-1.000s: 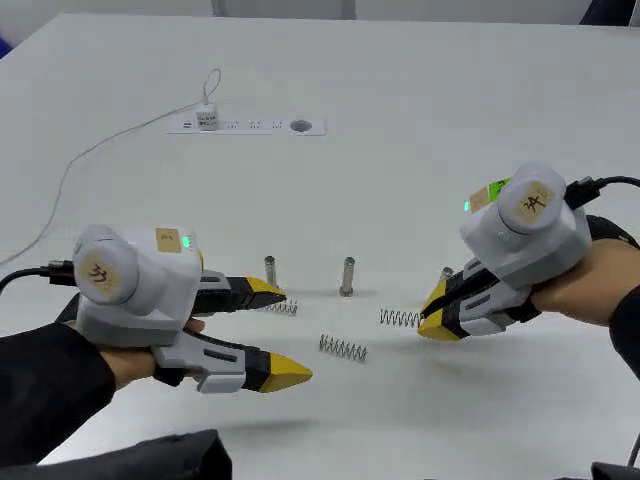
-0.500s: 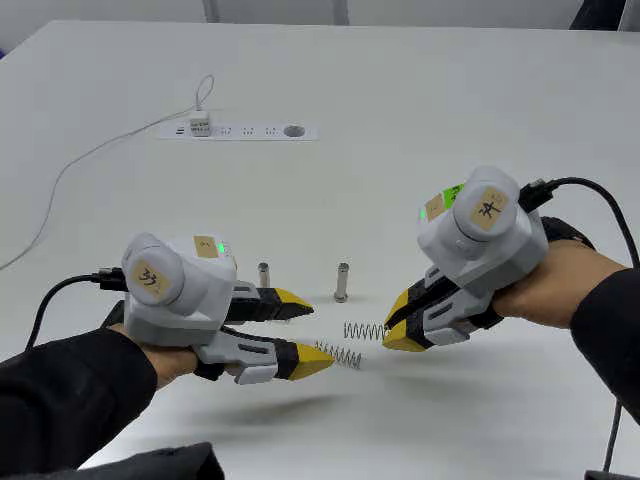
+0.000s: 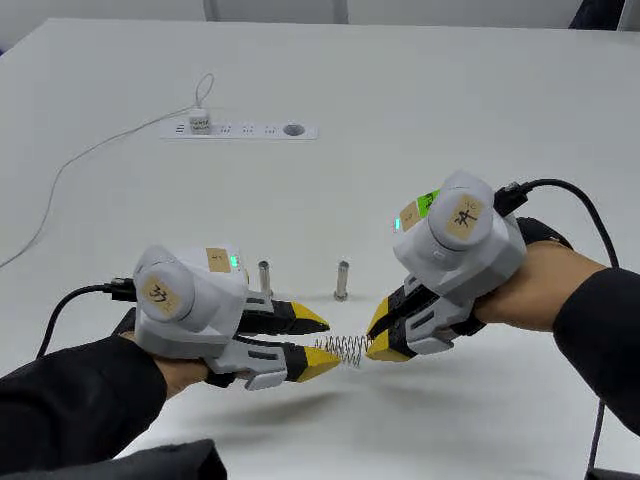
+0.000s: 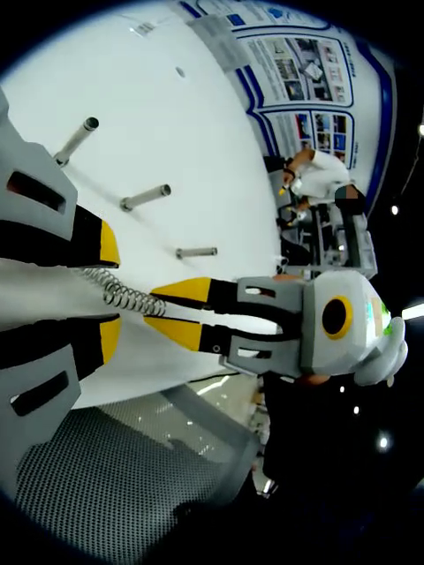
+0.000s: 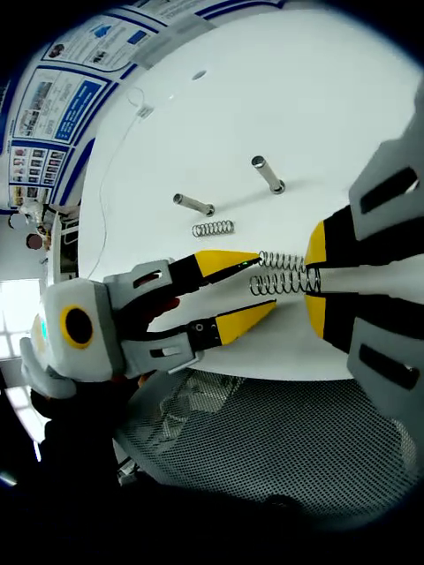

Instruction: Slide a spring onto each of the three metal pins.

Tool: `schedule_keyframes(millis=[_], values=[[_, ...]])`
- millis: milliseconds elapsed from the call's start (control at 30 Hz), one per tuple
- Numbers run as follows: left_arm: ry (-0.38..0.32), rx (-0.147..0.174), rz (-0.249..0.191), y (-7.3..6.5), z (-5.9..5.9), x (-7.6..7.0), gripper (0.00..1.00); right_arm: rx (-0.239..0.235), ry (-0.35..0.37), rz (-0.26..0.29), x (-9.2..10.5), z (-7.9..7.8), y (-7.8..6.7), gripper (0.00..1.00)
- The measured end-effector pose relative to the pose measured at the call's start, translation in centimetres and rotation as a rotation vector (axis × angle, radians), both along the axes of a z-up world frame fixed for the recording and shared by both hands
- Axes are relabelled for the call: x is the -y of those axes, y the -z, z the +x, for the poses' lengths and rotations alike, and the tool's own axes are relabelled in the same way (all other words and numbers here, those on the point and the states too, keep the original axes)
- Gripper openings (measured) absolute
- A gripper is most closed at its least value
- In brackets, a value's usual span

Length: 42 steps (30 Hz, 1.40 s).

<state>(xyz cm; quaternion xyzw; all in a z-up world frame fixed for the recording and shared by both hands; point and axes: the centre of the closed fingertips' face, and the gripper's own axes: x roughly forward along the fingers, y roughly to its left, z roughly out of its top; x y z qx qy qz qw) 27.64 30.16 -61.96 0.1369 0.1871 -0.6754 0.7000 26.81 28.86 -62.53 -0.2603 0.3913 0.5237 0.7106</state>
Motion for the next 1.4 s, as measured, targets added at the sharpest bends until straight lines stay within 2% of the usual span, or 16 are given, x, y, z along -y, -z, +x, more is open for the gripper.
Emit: schedule_keyframes(millis=[167,400,633,733,833,967,1033,1133,1267,1400], values=[[0.039,0.025,0.002,0.0,-0.6,0.2,0.14,0.003,-0.014,-0.003,-0.1,-0.2,-0.1,0.11],[0.062,0.042,0.002,0.1,-0.9,0.3,0.12,0.001,-0.018,0.008,0.0,-0.6,-0.1,0.11],[0.070,0.024,-0.001,0.1,-1.3,0.3,0.10,-0.012,0.001,0.045,0.0,-0.9,0.0,0.12],[0.062,0.018,-0.015,-0.3,-1.2,0.3,0.10,-0.006,0.011,0.057,0.1,-0.8,0.1,0.16],[0.048,0.004,-0.037,-0.9,-0.9,0.3,0.10,-0.004,0.018,0.054,0.3,-0.8,0.3,0.16],[0.042,-0.005,-0.042,-0.8,-0.9,0.2,0.10,-0.002,0.024,0.068,0.1,-0.7,0.1,0.15],[0.044,-0.007,-0.037,-0.7,-1.1,0.3,0.10,0.007,0.022,0.077,0.0,-0.6,-0.2,0.12],[0.043,-0.008,-0.031,-0.5,-1.1,0.2,0.10,0.008,0.023,0.077,-0.2,-0.6,-0.6,0.12],[0.043,-0.009,-0.022,-0.2,-1.2,0.3,0.10,0.028,0.014,0.095,-0.8,-0.6,-1.8,0.12],[0.047,-0.008,-0.017,-0.1,-1.3,0.4,0.10,0.045,0.001,0.095,-1.5,-0.5,-2.5,0.12]])
